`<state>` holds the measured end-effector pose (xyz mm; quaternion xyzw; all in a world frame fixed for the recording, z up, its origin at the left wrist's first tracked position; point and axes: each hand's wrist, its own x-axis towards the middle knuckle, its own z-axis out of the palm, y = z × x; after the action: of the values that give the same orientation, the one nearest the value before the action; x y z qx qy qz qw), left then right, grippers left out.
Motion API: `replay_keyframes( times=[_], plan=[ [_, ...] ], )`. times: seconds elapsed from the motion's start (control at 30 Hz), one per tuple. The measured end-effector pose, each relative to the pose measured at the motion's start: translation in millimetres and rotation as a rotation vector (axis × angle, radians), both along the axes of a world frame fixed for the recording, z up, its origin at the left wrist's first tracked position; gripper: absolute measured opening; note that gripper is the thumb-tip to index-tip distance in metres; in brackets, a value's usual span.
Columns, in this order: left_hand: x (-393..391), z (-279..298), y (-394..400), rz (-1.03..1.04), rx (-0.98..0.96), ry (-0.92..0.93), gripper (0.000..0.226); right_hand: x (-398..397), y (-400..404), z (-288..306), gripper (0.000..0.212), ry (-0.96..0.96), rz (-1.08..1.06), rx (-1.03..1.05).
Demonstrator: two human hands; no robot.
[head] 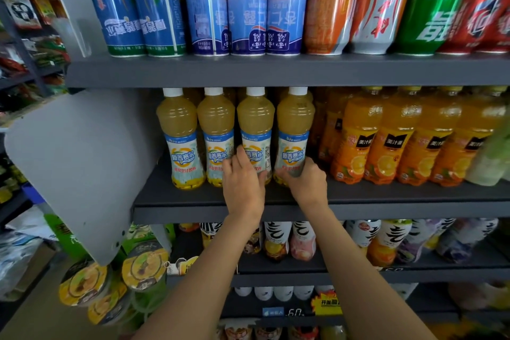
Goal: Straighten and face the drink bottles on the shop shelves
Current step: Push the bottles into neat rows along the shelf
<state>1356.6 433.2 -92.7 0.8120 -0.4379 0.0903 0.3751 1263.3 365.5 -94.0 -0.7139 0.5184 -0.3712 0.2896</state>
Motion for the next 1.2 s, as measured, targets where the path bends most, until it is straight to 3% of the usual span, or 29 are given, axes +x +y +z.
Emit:
replay_keyframes(
  times=[0.2, 0.37, 0.6, 0.87, 1.03, 1.2],
  plan=[
    [-3, 3, -2, -0.036, 0.005, 0.038, 0.072, -6, -11, 0, 0.056, 0.019, 0.026, 0.011],
    [-3, 1, -2, -0.048, 0.017, 0.043, 0.073, -13, -22, 4, 0.086, -0.017, 0.169, 0.128],
    [-2, 2, -4, -0.049, 0.034, 0.033, 0.073, -13, -28, 10, 0.071, 0.005, 0.239, 0.162],
    [-2, 1, 0, -0.046, 0.025, 0.012, 0.073, -11, -26, 7, 0.072, 0.02, 0.183, 0.162],
    [-8, -17, 18, -0.094, -0.058, -0.038, 0.051, -11, -10, 2, 0.069, 0.129, 0.013, -0.076],
    [-18, -13, 19, -0.18, -0.189, -0.099, 0.037, -25, 2, 16, 0.059, 0.145, 0.059, -0.145]
  ],
)
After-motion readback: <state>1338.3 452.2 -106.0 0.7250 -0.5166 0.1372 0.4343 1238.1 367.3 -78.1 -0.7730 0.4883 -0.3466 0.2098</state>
